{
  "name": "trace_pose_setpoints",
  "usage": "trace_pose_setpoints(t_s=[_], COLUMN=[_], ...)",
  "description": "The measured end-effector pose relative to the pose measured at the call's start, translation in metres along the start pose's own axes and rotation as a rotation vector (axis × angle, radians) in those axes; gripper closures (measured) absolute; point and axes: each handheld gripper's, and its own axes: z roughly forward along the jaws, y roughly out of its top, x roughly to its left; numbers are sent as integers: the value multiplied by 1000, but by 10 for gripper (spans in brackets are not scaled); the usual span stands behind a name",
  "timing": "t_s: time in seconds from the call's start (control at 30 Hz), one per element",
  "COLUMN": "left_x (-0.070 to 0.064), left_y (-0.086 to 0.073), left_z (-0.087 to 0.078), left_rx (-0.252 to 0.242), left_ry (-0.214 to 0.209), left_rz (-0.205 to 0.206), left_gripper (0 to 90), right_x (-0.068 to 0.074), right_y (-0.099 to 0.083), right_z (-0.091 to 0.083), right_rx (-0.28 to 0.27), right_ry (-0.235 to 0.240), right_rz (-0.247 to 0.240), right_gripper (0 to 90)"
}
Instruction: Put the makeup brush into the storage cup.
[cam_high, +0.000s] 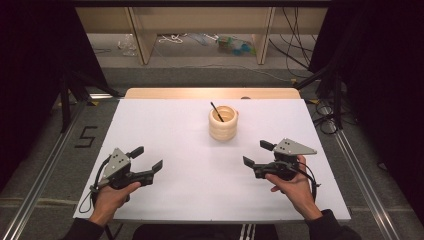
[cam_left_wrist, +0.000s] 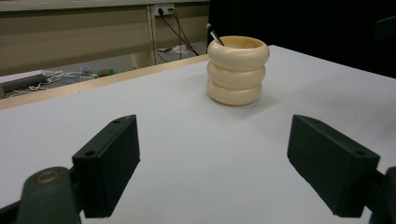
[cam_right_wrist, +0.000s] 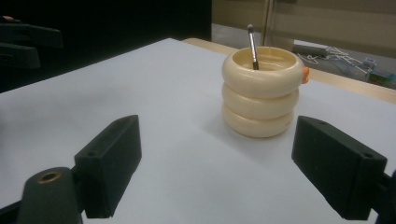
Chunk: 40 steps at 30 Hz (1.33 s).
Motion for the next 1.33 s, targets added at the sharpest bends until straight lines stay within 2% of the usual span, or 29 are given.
trace_pose_setpoints(t_s=[0.17,0.27,0.37,0.4,0.53,0.67,0.77,0.9,1.33], left_x=[0,0,0,0,0,0,-1,0,0], left_y=[0,0,0,0,0,0,0,0,0], left_z=[0,0,0,0,0,0,0,1,1], left_rx=[1,3,3,3,3,3,2,4,3], left_ry=[1,2,2,2,2,2,2,2,0], left_rz=[2,0,2,2,3,3,2,3,3], left_gripper=[170,170,170,170,170,170,170,170,170], right_x=[4,5,5,5,6,5,6,5,5], right_y=[-2,-3,-6,-7,-8,-10,-13,-13,-12], right_z=[-3,-6,-7,-7,-10,-9,-7,-7,-7], right_rx=[-11,4,-21,-7,-15,-3,-2,18,6], right_ry=[3,2,-3,-2,1,-1,20,15,13], right_rz=[0,-3,-13,-3,1,-13,4,-9,-5], right_gripper=[170,170,170,170,169,168,165,164,164])
